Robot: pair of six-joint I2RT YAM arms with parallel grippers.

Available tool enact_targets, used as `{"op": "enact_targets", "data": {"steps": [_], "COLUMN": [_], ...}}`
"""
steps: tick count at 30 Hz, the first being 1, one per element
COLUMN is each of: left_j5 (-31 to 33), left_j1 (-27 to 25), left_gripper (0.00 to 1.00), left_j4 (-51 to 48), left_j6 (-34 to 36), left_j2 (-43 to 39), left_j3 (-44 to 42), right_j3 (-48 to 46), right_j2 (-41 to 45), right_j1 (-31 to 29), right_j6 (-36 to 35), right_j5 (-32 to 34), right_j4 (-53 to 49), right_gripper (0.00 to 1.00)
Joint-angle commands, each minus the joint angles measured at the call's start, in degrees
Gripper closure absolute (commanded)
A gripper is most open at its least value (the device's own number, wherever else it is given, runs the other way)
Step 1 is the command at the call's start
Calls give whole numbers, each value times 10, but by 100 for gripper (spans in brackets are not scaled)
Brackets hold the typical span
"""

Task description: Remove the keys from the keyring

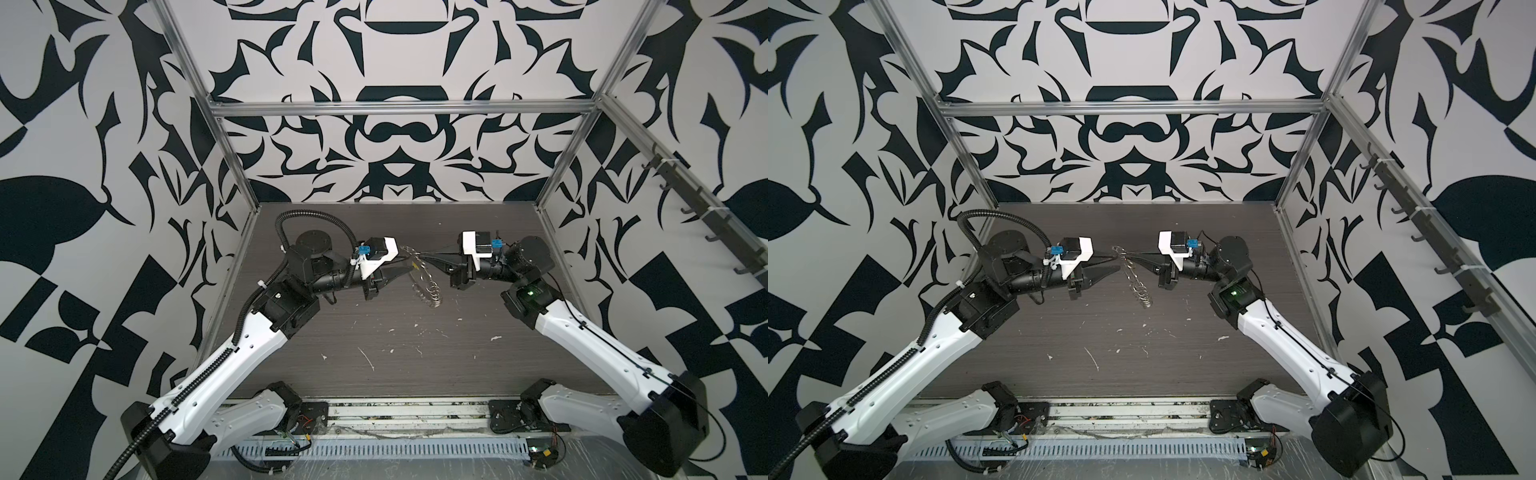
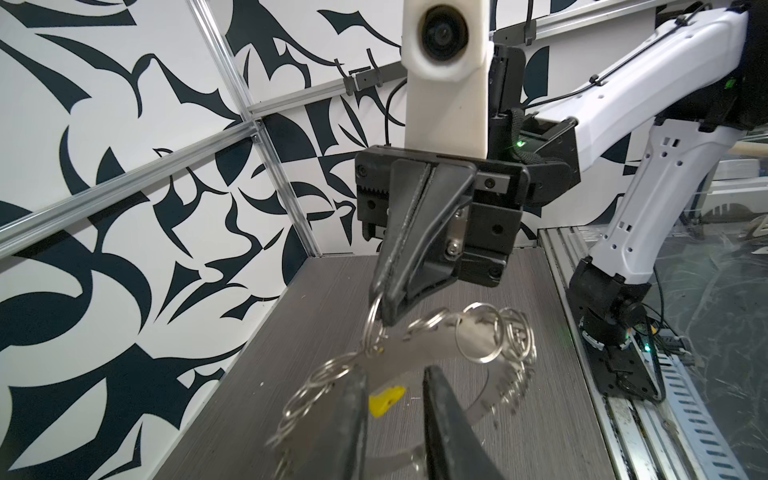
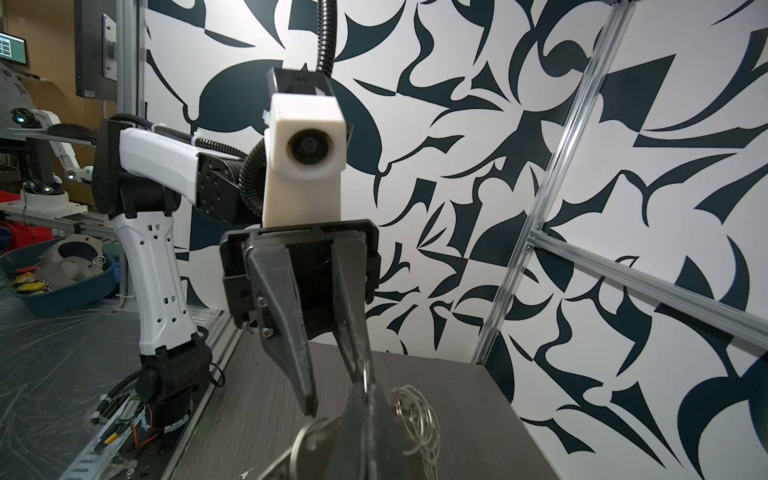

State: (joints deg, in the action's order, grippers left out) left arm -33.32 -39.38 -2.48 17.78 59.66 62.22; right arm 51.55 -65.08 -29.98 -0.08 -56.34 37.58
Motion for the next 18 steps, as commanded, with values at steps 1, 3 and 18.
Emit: {"op": "enact_targets", "data": {"steps": [1, 3, 18], "left_j5": [-12, -10, -2], "left_j1": [3, 3, 3], "left_gripper": [73, 73, 87], "left_j4": [19, 20, 22], "left_j6": [-10, -10, -6], "left_j2": [0, 3, 12], "left_j3": [6, 5, 12], "right_j3": [7, 7, 14], "right_j2": [3, 2, 2], "right_j1": [-2, -3, -21], "right_j6": [12, 12, -5], "right_j5": [-11, -12, -25], "right_j4": [49, 49, 13], "right_gripper": [100, 100, 100]}}
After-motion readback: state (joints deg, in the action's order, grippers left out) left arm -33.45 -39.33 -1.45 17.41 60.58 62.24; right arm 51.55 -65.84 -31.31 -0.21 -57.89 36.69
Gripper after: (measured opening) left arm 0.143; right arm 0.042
